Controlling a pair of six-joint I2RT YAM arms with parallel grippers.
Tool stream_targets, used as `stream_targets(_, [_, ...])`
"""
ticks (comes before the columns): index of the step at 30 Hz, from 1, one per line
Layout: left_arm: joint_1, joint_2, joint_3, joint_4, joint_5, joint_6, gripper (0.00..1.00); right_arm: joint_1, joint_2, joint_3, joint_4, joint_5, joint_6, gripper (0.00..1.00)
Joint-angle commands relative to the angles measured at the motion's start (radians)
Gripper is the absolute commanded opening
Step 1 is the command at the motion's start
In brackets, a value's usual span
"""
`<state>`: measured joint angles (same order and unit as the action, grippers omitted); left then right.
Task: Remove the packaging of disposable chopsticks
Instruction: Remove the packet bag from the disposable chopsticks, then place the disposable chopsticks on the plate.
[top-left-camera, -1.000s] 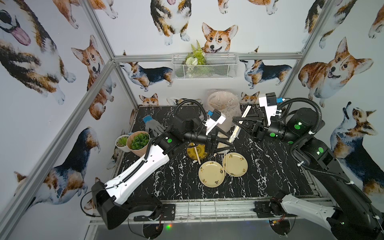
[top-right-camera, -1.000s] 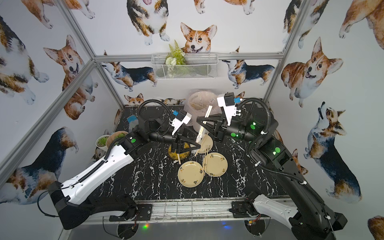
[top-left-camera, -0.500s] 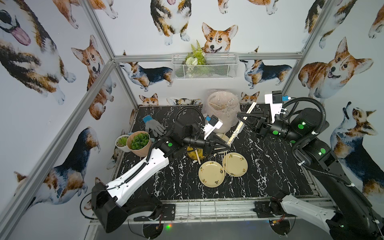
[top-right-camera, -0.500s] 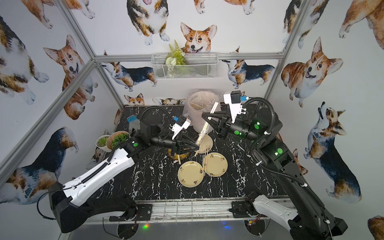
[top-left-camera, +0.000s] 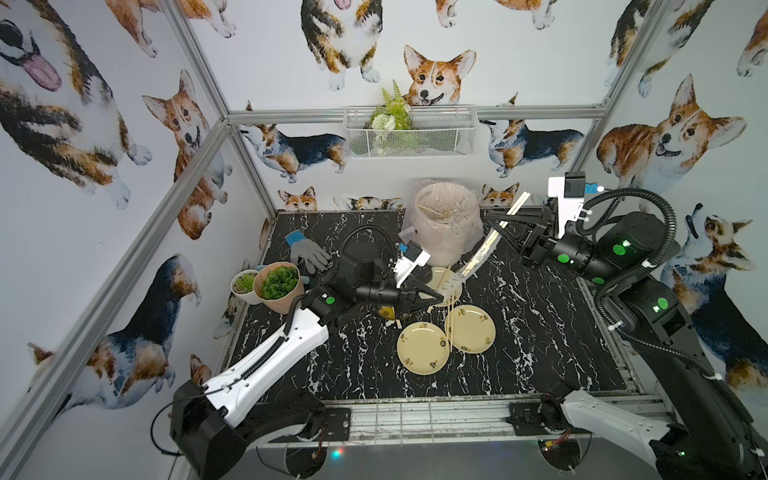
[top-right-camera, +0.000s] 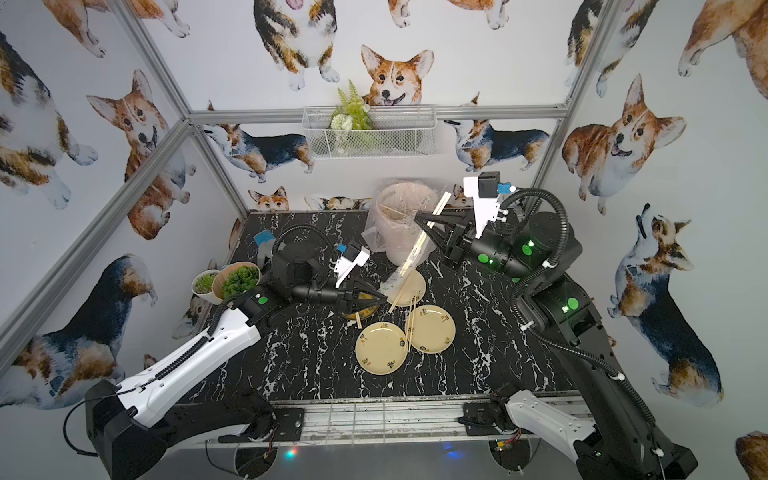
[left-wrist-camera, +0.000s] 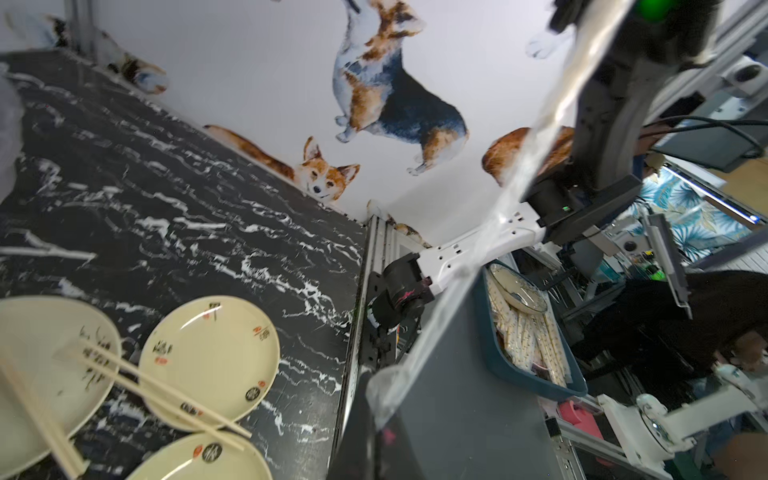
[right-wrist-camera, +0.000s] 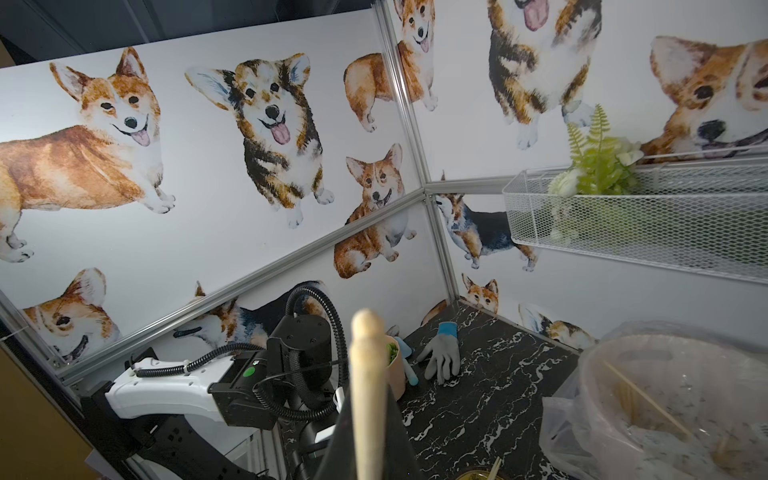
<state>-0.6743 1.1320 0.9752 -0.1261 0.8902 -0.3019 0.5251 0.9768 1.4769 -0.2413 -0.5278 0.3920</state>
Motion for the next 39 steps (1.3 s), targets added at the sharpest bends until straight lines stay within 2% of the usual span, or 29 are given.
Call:
stream_targets(1, [0.063,-0.067,-0.097,-0.067,-0.096,-0.039,0.00,-0.038,0.006,0.063,-0.058,0.041,-0.051,0.00])
stream_targets(5, [0.198,-0.156,-0.222,-0.070,-0.152,-0.114,0.00,-0.065,0.019,0.107,-0.070,0.042,-0.052,0.00])
stream_targets(11, [0.445,-0.260,-0.284,-0.116,-0.231,-0.238,0.00,-0.072,0.037,0.139,-0.086,0.037,-0.031,0.00])
stream_targets(13, [0.504,-0.293,-0.267,-0.124,-0.235,-0.257,0.00,-0.072,0.066,0.151,-0.112,-0.020,0.004,0.00])
stream_targets(15, [0.538,-0.322,-0.224,-0.157,-0.268,-0.237,0.00,-0.072,0.108,0.134,-0.122,-0.129,0.070,0.00])
stream_targets(18, [0.548,-0.348,-0.134,-0.273,-0.396,-0.153,0.00,-0.065,0.180,0.061,-0.120,-0.290,0.167,0.00])
stream_targets(20, [0.548,-0.362,-0.045,-0.331,-0.482,-0.103,0.00,-0.030,0.208,0.017,-0.176,-0.325,0.161,0.00])
stream_targets(23, [0.548,-0.388,-0.004,-0.365,-0.573,-0.049,0.00,0.106,0.242,-0.020,-0.369,-0.228,0.048,0.00])
stream_targets(25, [0.548,-0.402,0.003,-0.369,-0.619,-0.026,0.00,0.165,0.275,-0.065,-0.428,-0.197,0.058,0.00])
stream_targets(31, [0.548,-0.388,-0.009,-0.361,-0.652,0.008,0.00,0.205,0.361,-0.265,-0.407,-0.164,0.162,0.00])
stream_targets(39, [0.548,-0.368,-0.052,-0.328,-0.671,0.041,0.00,0.252,0.553,-0.281,-0.442,-0.093,0.150,0.00])
